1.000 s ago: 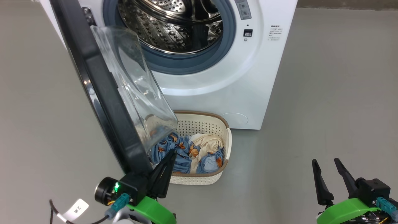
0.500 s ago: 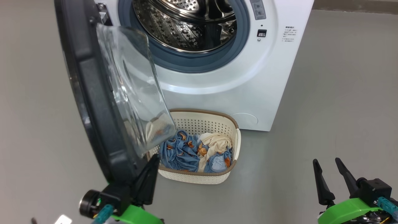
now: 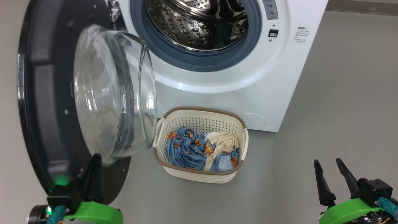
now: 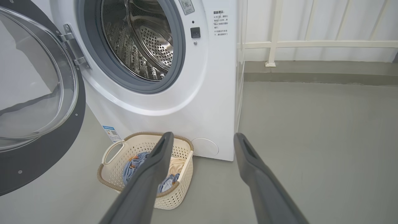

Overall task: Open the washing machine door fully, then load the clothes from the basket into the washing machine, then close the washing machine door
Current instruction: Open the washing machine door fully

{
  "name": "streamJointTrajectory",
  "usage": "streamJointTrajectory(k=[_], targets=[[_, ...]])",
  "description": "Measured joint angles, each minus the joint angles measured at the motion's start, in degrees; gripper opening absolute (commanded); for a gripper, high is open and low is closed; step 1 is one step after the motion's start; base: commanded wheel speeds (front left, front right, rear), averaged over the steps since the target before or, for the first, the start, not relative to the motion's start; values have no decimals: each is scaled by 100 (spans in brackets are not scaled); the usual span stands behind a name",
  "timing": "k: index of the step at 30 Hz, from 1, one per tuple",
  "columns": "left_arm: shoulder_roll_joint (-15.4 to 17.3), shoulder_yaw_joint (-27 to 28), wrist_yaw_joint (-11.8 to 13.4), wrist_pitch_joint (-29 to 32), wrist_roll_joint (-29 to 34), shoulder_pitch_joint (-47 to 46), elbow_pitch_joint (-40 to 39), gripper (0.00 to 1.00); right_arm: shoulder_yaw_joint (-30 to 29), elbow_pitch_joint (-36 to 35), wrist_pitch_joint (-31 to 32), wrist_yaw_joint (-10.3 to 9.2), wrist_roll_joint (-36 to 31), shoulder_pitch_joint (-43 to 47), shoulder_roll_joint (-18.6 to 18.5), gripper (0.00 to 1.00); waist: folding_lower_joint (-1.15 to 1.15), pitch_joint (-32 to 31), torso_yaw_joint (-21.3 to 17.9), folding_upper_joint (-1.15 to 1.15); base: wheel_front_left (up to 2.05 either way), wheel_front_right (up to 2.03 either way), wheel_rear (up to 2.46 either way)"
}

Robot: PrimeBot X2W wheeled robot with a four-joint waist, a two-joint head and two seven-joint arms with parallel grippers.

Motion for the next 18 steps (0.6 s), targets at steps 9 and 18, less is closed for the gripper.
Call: streamJointTrajectory(k=[9, 18], targets=[[49, 434, 270, 0, -141, 97, -163, 0, -1, 4, 0, 0, 0, 5, -34, 100, 0, -6, 124, 0, 0, 0, 0], [216, 711, 354, 8, -275, 156, -190, 0, 2, 5, 0, 0, 2, 8, -63, 100, 0, 9, 210, 0, 0, 0, 0]])
